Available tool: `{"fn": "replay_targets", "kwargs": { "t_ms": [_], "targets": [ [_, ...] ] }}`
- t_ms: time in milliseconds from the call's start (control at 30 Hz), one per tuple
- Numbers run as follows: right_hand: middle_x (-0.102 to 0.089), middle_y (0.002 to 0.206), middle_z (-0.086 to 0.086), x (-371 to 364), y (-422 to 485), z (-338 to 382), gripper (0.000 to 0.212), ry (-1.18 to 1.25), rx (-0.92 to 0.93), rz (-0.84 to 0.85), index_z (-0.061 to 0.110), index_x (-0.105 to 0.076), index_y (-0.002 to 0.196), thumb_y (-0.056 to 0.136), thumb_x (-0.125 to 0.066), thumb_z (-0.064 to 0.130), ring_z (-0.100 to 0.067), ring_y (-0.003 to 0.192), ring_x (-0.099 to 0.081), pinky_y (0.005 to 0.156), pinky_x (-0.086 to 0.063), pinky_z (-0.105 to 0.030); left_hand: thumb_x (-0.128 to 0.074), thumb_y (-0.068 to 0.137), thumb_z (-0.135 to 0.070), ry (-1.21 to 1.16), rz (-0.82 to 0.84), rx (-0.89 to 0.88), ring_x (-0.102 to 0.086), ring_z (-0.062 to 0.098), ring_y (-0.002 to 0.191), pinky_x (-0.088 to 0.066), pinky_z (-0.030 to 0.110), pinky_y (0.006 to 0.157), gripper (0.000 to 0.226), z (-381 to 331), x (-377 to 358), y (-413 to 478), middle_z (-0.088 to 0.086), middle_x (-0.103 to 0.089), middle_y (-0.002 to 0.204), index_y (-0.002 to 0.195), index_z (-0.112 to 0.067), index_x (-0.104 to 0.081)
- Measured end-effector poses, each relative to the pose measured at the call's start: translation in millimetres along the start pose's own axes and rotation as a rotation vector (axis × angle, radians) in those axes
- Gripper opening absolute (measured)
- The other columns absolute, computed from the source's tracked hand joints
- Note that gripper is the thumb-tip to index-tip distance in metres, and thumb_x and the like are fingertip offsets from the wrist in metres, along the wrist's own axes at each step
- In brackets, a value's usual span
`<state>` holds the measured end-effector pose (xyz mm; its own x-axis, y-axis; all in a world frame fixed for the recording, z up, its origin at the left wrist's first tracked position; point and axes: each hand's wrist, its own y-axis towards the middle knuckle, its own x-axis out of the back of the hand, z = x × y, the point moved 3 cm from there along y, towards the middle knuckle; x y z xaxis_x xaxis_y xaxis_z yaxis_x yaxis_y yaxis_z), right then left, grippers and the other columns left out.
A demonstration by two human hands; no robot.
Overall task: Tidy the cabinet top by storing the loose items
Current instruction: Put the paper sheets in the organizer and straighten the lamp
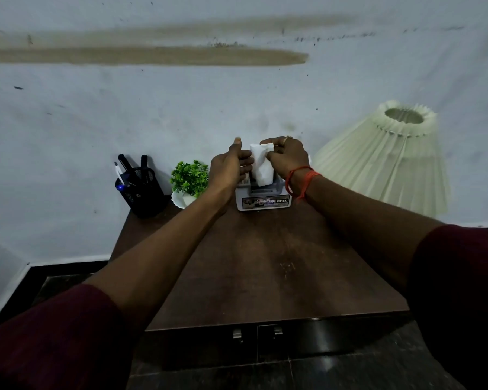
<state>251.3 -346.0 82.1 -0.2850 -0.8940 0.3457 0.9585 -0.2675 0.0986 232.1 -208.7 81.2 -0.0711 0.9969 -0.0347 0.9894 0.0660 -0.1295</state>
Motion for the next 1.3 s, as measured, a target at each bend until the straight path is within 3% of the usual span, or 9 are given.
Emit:
{"fn": "replay_targets", "kwargs": {
  "t_ms": [133, 300, 600, 900, 1133, 1300],
  "targets": [
    [-0.074, 0.097, -0.001, -2, 5, -2, 0.027, 0.000, 0.018, -0.044, 0.023, -0.072, 0.096, 0.080, -0.055, 0.009, -0.015, 0.094, -0.068, 0.092, -0.052, -0.028, -0.039, 0.098, -0.047, -0.014, 0.015, -0.006, -0.068, 0.023, 0.099, -0.051, 0.027, 0.076, 0.053, 1, 4, 2, 0.012, -0.070, 0.108, 0.112, -0.004, -0.067],
    [-0.074, 0.097, -0.001, -3, 8, -2, 0.030, -0.015, 0.031, -0.043, 0.022, -0.072, 0.099, 0.080, -0.055, 0.007, -0.012, 0.091, -0.066, 0.082, -0.048, -0.018, -0.037, 0.098, -0.050, -0.008, 0.030, 0.006, -0.068, 0.025, 0.103, -0.051, 0.029, 0.079, 0.054, 3, 5, 4, 0.012, -0.072, 0.109, 0.105, -0.008, -0.069],
    [-0.076, 0.091, 0.001, -10, 9, -16, 0.029, -0.056, -0.029, -0.030, 0.029, -0.071, 0.088, 0.070, -0.056, 0.012, -0.018, 0.093, -0.069, 0.090, -0.054, -0.035, -0.036, 0.099, -0.050, -0.025, 0.035, 0.014, -0.068, 0.026, 0.102, -0.051, 0.029, 0.078, 0.051, 2, 6, 2, 0.013, -0.072, 0.108, 0.095, -0.011, -0.068],
    [-0.072, 0.102, 0.000, -5, 4, -19, 0.041, -0.034, -0.052, -0.030, 0.023, -0.070, 0.102, 0.073, -0.050, 0.001, -0.011, 0.099, -0.066, 0.094, -0.048, -0.020, -0.037, 0.098, -0.051, -0.030, 0.037, 0.023, -0.068, 0.024, 0.099, -0.051, 0.030, 0.080, 0.052, 0, 10, 0, 0.013, -0.071, 0.110, 0.098, -0.010, -0.068],
    [-0.071, 0.094, 0.004, -6, -2, -21, 0.033, -0.031, -0.038, -0.046, 0.029, -0.068, 0.092, 0.073, -0.057, 0.004, -0.010, 0.096, -0.068, 0.099, -0.050, -0.029, -0.037, 0.098, -0.052, -0.047, 0.043, 0.032, -0.068, 0.025, 0.102, -0.051, 0.029, 0.081, 0.053, 0, 14, -3, 0.013, -0.071, 0.111, 0.102, -0.009, -0.068],
    [-0.069, 0.115, -0.001, -8, -24, -16, 0.046, -0.138, 0.088, 0.048, 0.019, -0.067, 0.114, 0.075, -0.052, -0.001, -0.011, 0.109, -0.063, 0.101, -0.044, -0.020, -0.037, 0.098, -0.050, -0.076, 0.047, 0.038, -0.068, 0.021, 0.090, -0.052, 0.027, 0.078, 0.050, 2, 18, -12, 0.011, -0.071, 0.103, 0.096, -0.010, -0.067]
  ]
}}
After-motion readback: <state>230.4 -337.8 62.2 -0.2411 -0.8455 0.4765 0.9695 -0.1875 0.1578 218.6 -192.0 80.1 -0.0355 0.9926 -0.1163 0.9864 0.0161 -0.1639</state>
